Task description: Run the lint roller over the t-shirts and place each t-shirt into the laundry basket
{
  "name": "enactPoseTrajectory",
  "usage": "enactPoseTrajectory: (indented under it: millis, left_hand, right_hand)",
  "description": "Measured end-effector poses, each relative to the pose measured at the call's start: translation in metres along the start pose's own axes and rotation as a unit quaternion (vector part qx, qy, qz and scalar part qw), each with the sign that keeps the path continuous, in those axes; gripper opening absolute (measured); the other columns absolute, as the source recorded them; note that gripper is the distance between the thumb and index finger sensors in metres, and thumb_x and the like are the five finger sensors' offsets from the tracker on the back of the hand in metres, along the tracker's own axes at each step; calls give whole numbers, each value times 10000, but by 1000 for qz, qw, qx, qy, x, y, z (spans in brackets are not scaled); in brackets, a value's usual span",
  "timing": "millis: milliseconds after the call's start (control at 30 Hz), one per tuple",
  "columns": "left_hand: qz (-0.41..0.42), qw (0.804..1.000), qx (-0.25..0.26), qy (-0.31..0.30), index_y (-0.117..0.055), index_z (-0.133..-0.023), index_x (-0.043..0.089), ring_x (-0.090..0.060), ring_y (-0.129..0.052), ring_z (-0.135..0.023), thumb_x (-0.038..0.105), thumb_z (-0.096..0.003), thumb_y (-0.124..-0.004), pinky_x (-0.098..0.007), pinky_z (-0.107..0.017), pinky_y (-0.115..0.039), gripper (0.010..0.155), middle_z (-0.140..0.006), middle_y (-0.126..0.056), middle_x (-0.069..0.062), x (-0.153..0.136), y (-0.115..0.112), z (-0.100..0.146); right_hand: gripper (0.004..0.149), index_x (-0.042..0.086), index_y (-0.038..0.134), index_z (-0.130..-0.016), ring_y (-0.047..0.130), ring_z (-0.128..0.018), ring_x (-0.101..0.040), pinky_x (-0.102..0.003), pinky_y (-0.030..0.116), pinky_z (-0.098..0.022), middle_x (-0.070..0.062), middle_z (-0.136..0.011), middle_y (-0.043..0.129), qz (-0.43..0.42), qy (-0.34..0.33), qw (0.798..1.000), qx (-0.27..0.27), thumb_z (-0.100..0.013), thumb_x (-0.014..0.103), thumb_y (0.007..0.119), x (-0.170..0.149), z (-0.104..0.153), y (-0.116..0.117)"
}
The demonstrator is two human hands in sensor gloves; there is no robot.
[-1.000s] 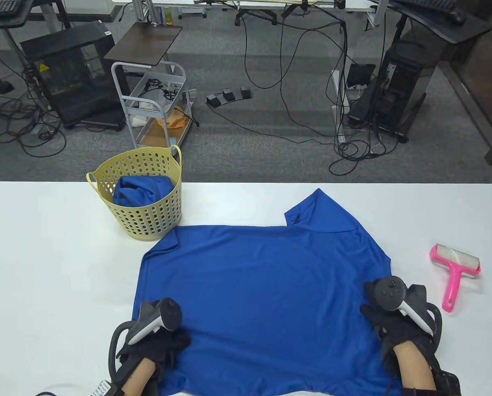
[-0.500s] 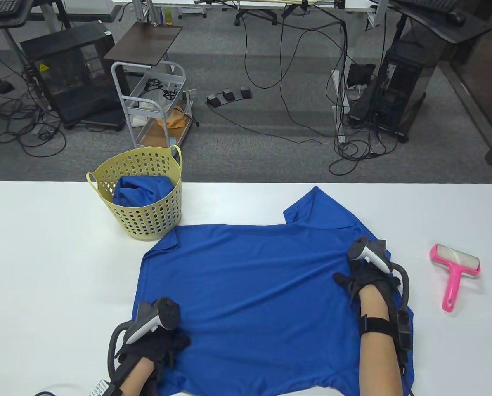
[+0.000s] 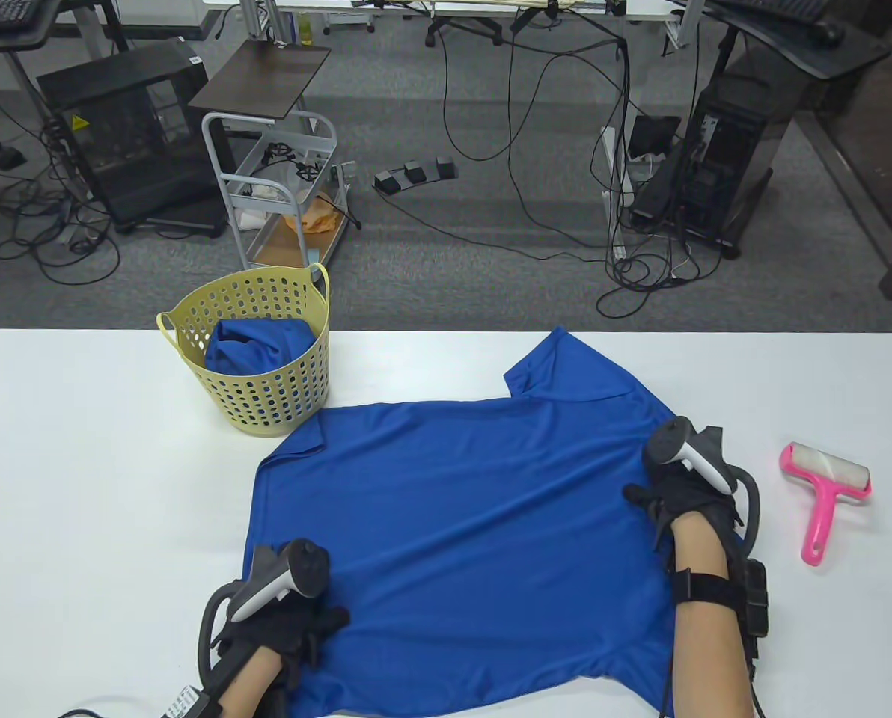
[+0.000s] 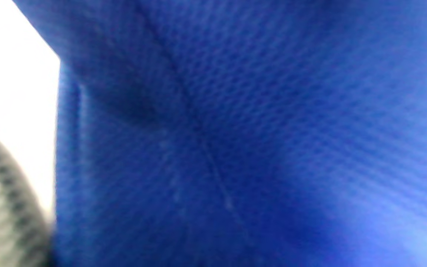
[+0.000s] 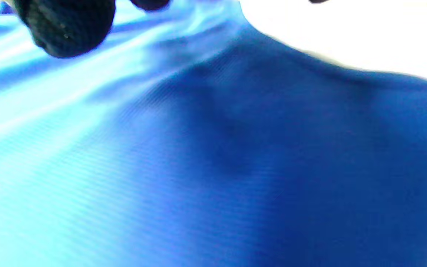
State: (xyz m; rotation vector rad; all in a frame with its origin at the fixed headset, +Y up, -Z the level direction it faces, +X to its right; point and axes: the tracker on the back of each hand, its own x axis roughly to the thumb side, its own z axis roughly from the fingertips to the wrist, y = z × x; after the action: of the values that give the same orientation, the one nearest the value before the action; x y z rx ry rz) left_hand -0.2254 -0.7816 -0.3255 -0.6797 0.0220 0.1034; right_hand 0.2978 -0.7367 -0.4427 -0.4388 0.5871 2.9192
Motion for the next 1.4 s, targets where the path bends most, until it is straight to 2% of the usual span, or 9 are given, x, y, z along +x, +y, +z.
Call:
enactPoseTrajectory:
  millis: [200, 300, 400, 500, 567, 800, 1033, 1233, 1400]
  left_hand:
    - [-2, 1000, 0, 2, 61, -1049, 368, -430, 68, -1030, 658, -485, -506, -701, -711, -174, 850, -1083, 126, -42, 1, 0, 0]
    - [-2, 1000, 0, 2, 60, -1049, 369, -428, 66, -1032, 658, -485, -507, -699, -713, -175, 850, -1085, 124, -40, 1, 0, 0]
    - [-3, 1000, 2, 4, 59, -1049, 370, -425, 63, -1035, 660, -485, -504, -696, -716, -178, 848, -1086, 121, -39, 1, 0, 0]
    - [-6, 1000, 6, 6, 58, -1050, 369, -422, 59, -1039, 662, -484, -496, -692, -721, -182, 845, -1089, 117, -36, 1, -1, 1]
    - [-7, 1000, 8, 7, 66, -1049, 367, -423, 61, -1039, 664, -485, -484, -691, -722, -180, 842, -1089, 121, -37, 1, -3, 1]
    - [-9, 1000, 5, 7, 69, -1048, 363, -424, 62, -1038, 662, -487, -480, -691, -723, -179, 841, -1087, 123, -41, 1, -3, 1]
    - [-10, 1000, 4, 6, 72, -1048, 359, -427, 66, -1036, 662, -487, -477, -693, -722, -176, 842, -1086, 127, -43, 1, -3, 1]
    - [-11, 1000, 1, 5, 80, -1045, 358, -429, 73, -1034, 662, -488, -471, -695, -721, -171, 840, -1082, 136, -46, 1, -3, 1]
    - [-12, 1000, -1, 4, 83, -1043, 357, -433, 75, -1031, 660, -489, -469, -697, -719, -170, 839, -1080, 138, -49, 2, -4, 1]
  right_hand:
    - [574, 246, 677, -972, 737, -904, -405, -569, 684, -616, -85, -1072, 696, 64, 82, 994, -32, -460, 501, 717, -44, 74, 1]
    - [585, 227, 704, -959, 799, -867, -396, -548, 737, -590, -93, -1051, 734, 73, 150, 986, 2, -458, 528, 710, -68, 103, 22]
    - [711, 139, 656, -985, 843, -819, -409, -541, 770, -554, -181, -1054, 679, -9, 197, 979, 59, -427, 575, 709, -83, 120, 50]
    - [935, -5, 518, -1006, 765, -806, -470, -525, 807, -527, -321, -1034, 540, -12, 183, 980, 79, -356, 654, 653, -83, 126, 68]
    - [933, -26, 490, -1001, 719, -809, -495, -534, 786, -545, -334, -1028, 504, -7, 181, 981, 75, -362, 631, 662, -79, 128, 73]
    - [789, 98, 489, -983, 639, -795, -401, -591, 654, -609, -238, -1008, 465, -93, 141, 984, 55, -390, 581, 684, -81, 122, 75]
    - [434, 291, 695, -841, 705, -796, -297, -551, 660, -636, -85, -994, 584, -100, 99, 990, 0, -436, 430, 764, -72, 121, 73]
    - [395, 362, 592, -850, 729, -882, -426, -578, 698, -617, -195, -1069, 580, -250, 7, 966, -62, -470, 364, 698, -70, 139, 39]
    - [395, 349, 552, -860, 1004, -663, -306, -434, 918, -446, -150, -928, 811, -325, -63, 936, -120, -476, 330, 647, -68, 162, 13]
